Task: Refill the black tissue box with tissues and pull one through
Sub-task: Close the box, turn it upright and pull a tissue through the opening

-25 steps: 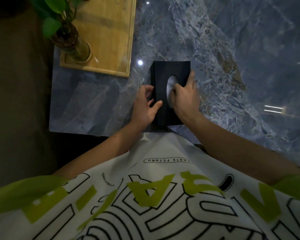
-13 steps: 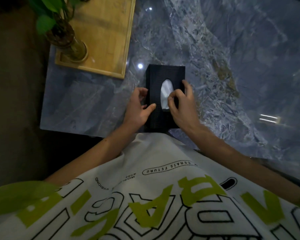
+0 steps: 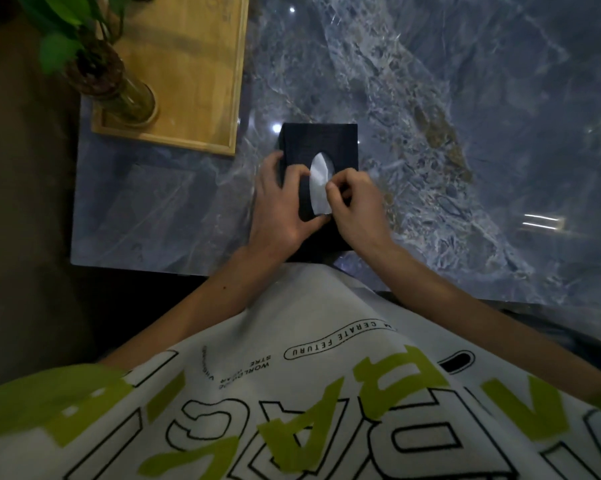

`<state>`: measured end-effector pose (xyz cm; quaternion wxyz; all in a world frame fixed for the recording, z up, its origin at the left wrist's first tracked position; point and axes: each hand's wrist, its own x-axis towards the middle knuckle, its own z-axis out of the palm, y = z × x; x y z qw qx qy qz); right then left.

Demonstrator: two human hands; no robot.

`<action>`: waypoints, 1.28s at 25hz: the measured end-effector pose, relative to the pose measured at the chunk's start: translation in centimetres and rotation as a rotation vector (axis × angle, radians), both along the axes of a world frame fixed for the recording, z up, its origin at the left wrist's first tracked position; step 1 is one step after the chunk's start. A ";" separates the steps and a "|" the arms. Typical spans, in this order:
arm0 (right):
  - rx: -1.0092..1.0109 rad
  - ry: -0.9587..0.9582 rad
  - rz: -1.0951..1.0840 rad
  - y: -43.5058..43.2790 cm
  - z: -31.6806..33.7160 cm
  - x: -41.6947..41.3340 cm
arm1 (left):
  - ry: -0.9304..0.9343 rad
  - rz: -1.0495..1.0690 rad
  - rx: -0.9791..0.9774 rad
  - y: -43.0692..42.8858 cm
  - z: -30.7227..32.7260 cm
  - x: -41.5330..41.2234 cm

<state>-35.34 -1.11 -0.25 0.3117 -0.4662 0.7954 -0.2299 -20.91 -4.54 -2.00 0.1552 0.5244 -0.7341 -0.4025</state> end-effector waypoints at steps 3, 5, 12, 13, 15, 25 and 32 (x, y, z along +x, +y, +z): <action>0.036 -0.172 -0.145 -0.5 0.0 -0.3 | -0.156 -0.150 -0.073 -0.5 0.1 -1.3; 0.048 -0.222 -0.160 -0.8 -0.1 -0.6 | -0.199 -0.207 -0.105 -0.7 0.0 -1.8; 0.127 -0.214 -0.180 -1.7 0.0 -1.6 | -0.201 -0.230 -0.041 -1.2 -0.4 -1.6; 0.137 -0.216 -0.185 -1.7 0.0 -1.7 | -0.224 -0.236 -0.047 -1.2 -0.1 -1.7; 0.141 -0.236 -0.203 -1.8 0.0 -1.7 | -0.269 -0.252 -0.068 -1.1 0.2 -2.1; 0.129 -0.325 -0.262 -1.8 0.0 -2.0 | -0.144 -0.168 -0.163 -0.6 -0.8 -1.8; 0.139 -0.358 -0.315 -2.0 0.0 -2.0 | -0.414 -0.200 -0.058 -1.1 0.6 -2.5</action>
